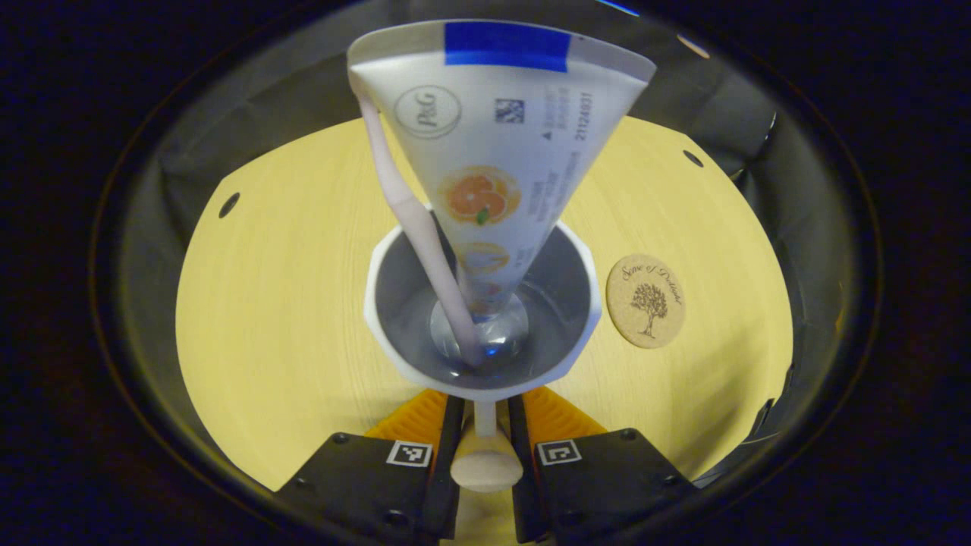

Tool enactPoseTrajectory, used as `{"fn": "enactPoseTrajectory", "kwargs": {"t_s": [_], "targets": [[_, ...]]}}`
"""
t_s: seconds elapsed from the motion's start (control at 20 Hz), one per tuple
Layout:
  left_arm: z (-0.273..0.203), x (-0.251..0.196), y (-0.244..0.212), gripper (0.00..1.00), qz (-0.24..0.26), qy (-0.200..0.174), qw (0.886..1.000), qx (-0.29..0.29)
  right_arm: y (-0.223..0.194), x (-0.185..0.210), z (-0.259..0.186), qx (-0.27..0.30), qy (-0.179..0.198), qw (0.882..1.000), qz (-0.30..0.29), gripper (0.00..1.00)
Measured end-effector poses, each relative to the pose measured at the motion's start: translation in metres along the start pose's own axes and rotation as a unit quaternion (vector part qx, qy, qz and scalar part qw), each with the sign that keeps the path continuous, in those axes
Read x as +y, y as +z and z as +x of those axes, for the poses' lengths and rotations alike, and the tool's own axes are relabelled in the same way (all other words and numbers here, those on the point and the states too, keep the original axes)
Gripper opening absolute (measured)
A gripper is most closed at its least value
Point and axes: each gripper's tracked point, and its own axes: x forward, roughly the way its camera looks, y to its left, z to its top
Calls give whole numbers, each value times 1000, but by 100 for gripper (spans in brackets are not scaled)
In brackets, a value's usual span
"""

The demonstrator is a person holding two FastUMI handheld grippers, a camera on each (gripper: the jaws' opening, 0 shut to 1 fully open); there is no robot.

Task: Put the toothbrush and toothpaste on the desktop into the cup, then pick up the cup and place it on the coaster on the desktop.

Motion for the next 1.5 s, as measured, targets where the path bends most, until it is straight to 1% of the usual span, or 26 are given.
{"fn": "enactPoseTrajectory", "kwargs": {"t_s": [0.05, 0.15, 0.25, 0.3, 0.35, 0.5, 0.6, 0.75, 0.95, 1.05, 1.1, 1.15, 1.25, 1.35, 1.4, 1.45, 1.5], "targets": [[-1, 0, 1, 36, 2, 1, 1000, -5, -1, 0, 0, 0, -1, 1000, 0, 88], [1, -2, 6, 33, 3, 3, 1000, -25, -4, -3, -1, 2, -3, 1000, 1, 88], [1, -3, 8, 34, 12, 10, 999, -41, -5, -4, -3, 3, -5, 1000, 3, 89], [1, -6, 11, 33, 17, 10, 999, -49, -5, -6, -4, 3, -6, 1000, 3, 89], [-1, -11, 14, 34, 21, 9, 998, -56, -6, -7, -6, 3, -7, 1000, 4, 89], [-9, -27, 21, 33, 43, -2, 997, -67, -6, -9, -7, 3, -8, 1000, 6, 88], [-16, -45, 24, 34, 54, -17, 996, -70, -5, -9, -8, 1, -7, 1000, 8, 89], [-22, -87, 25, 34, 74, -48, 994, -70, -6, -12, -15, -4, -8, 1000, 8, 88], [-18, -123, 28, 34, 89, -67, 992, -63, -10, -29, -23, -2, -24, 1000, 12, 89], [-13, -134, 28, 34, 95, -69, 991, -58, -13, -39, -26, 0, -32, 999, 22, 88], [-12, -139, 27, 33, 97, -70, 991, -56, -14, -43, -28, -1, -36, 999, 28, 88], [-11, -144, 28, 34, 98, -71, 991, -53, -15, -47, -28, 0, -40, 999, 32, 88], [-6, -151, 27, 33, 102, -71, 991, -47, -18, -55, -29, 3, -45, 998, 41, 89], [-2, -158, 28, 34, 105, -72, 991, -40, -20, -61, -29, 4, -47, 998, 46, 89], [-1, -160, 26, 33, 107, -70, 991, -36, -20, -61, -29, 5, -48, 998, 48, 88], [0, -162, 25, 34, 108, -68, 991, -33, -20, -62, -29, 5, -48, 998, 48, 88], [3, -160, 25, 33, 108, -64, 992, -29, -20, -65, -29, 5, -47, 998, 48, 88]]}}
